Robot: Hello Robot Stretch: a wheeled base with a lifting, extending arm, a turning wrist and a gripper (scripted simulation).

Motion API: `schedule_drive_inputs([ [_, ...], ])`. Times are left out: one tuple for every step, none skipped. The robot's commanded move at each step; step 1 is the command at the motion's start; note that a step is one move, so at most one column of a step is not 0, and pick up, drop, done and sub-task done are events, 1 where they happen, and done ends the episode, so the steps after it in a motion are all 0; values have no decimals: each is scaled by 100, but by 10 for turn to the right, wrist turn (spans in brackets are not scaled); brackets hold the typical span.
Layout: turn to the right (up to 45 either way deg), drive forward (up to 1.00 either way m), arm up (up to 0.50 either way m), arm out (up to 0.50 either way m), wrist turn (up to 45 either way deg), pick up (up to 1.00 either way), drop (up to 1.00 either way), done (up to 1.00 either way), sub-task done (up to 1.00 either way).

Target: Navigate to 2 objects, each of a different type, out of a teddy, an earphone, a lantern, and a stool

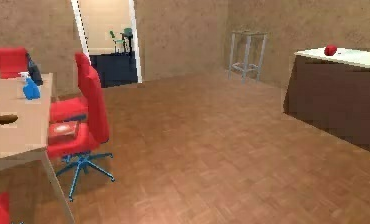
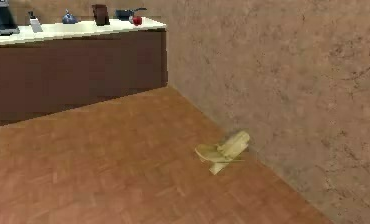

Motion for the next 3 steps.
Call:
schedule_drive_inputs([
  [150,0,0,0,0,0,0,0,0],
  [0,100,0,0,0,0,0,0,0],
  [30,0,0,0,0,0,0,0,0],
])
